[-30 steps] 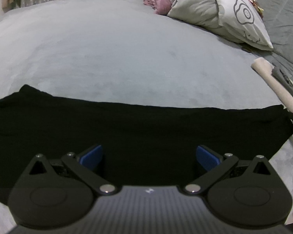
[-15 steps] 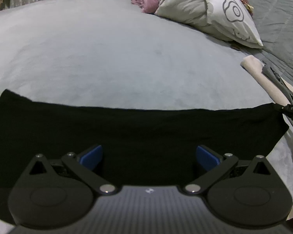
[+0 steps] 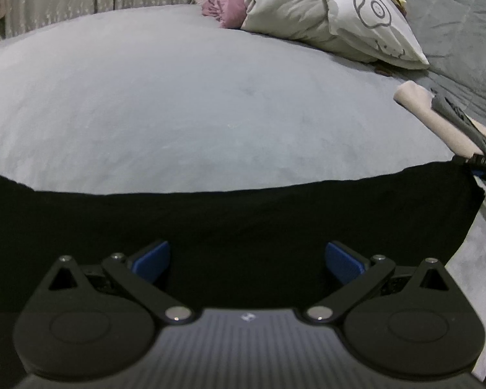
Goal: Fold clothes
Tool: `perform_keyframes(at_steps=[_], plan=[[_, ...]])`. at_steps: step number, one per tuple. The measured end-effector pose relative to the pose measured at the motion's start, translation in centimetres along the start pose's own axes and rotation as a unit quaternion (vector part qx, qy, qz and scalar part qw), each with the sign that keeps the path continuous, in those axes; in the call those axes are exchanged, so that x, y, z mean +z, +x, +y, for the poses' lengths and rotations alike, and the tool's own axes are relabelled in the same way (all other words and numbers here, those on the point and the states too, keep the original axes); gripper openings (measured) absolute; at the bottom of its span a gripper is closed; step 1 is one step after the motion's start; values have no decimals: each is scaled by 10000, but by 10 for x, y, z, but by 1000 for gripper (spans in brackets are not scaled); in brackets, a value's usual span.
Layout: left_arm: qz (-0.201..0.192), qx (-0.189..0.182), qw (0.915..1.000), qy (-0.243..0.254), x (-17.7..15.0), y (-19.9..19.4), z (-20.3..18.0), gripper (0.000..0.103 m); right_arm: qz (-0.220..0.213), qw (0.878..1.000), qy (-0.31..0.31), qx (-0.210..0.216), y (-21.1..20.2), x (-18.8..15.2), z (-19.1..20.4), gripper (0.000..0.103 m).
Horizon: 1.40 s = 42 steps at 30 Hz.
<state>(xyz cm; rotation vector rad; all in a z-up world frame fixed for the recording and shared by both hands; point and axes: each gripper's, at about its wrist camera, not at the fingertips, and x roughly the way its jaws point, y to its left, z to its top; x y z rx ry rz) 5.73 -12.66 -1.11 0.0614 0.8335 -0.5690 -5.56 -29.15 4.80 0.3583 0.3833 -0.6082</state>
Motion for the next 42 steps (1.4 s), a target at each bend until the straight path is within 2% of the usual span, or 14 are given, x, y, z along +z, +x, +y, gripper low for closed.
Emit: perform_keyframes(at_steps=[4, 7, 12, 16, 18, 23, 27, 31, 33, 34, 36, 38, 39, 42], plan=[[-66, -71, 9999, -82, 2, -2, 1, 102, 99, 9980, -277, 551, -13, -5, 21, 36], [-88, -184, 9998, -71, 1, -4, 0, 102, 351, 9943, -706, 714, -11, -20, 43, 35], [-41, -132, 9998, 131, -4, -1, -7, 102, 635, 9878, -1327, 509, -9, -44, 54, 35], [13, 60, 9992, 394, -8, 3, -12, 102, 497, 9943, -911, 226, -13, -29, 15, 35], [20, 109, 9988, 484, -9, 5, -14, 102, 286, 9966, -769, -43, -23, -19, 2, 40], [-1, 134, 9986, 515, -10, 5, -14, 102, 384, 9993, -25, -6, -33, -9, -29, 46], [-12, 119, 9987, 487, -10, 3, -14, 102, 687, 9976, 48, 119, -29, -21, -30, 47], [-63, 69, 9990, 438, -10, 0, -15, 102, 776, 9963, -372, 8, -20, -37, -16, 50], [-145, -89, 9994, 316, -9, -3, -14, 102, 712, 9948, -718, -73, -17, -43, -6, 43], [-176, -192, 9994, 234, -8, -5, -13, 102, 686, 9943, -810, -55, -17, -44, -3, 29], [-209, -406, 9989, 63, -5, -7, -12, 102, 677, 9945, -797, 31, -18, -43, -2, 11], [-140, -793, 9965, -232, -1, -7, -10, 102, 670, 9953, -687, 121, -19, -40, -3, 8], [-60, -1144, 9922, -488, 2, -6, -9, 102, 664, 9954, -679, 133, -17, -39, -3, 8], [267, -1815, 9775, -1037, 12, 6, -17, 98, 598, 9953, -746, 178, -17, -38, -2, 7]])
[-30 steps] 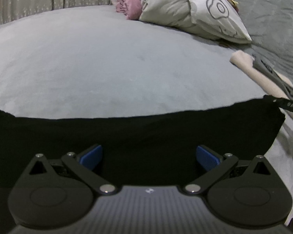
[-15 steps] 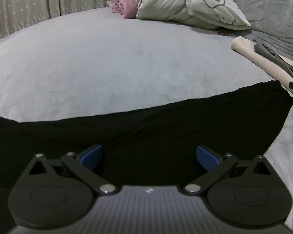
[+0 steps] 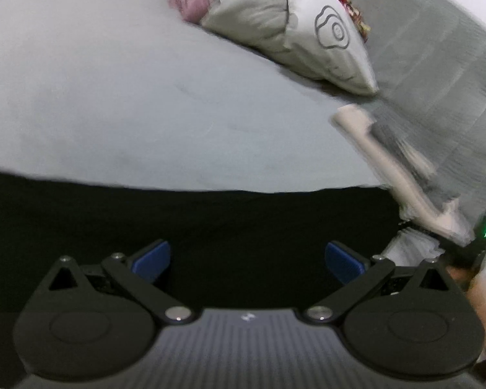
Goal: Fold clothes
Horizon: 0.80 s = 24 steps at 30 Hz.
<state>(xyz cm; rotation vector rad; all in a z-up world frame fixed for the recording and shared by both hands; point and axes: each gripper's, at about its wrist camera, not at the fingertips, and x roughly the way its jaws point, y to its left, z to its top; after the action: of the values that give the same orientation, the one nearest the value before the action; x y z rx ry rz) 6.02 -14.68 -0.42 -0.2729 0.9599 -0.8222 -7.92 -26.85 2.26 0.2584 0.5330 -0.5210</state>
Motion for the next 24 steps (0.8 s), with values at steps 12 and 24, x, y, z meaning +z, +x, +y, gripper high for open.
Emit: perform_keyframes(at_steps=[12, 24], plan=[[1074, -1212, 9846, -657, 37, 128, -90, 80, -184, 9937, -964, 538, -9, 1, 32, 7], [1343, -1505, 9768, -714, 54, 183, -119, 76, -172, 9768, -1740, 1233, -25, -2, 57, 7]])
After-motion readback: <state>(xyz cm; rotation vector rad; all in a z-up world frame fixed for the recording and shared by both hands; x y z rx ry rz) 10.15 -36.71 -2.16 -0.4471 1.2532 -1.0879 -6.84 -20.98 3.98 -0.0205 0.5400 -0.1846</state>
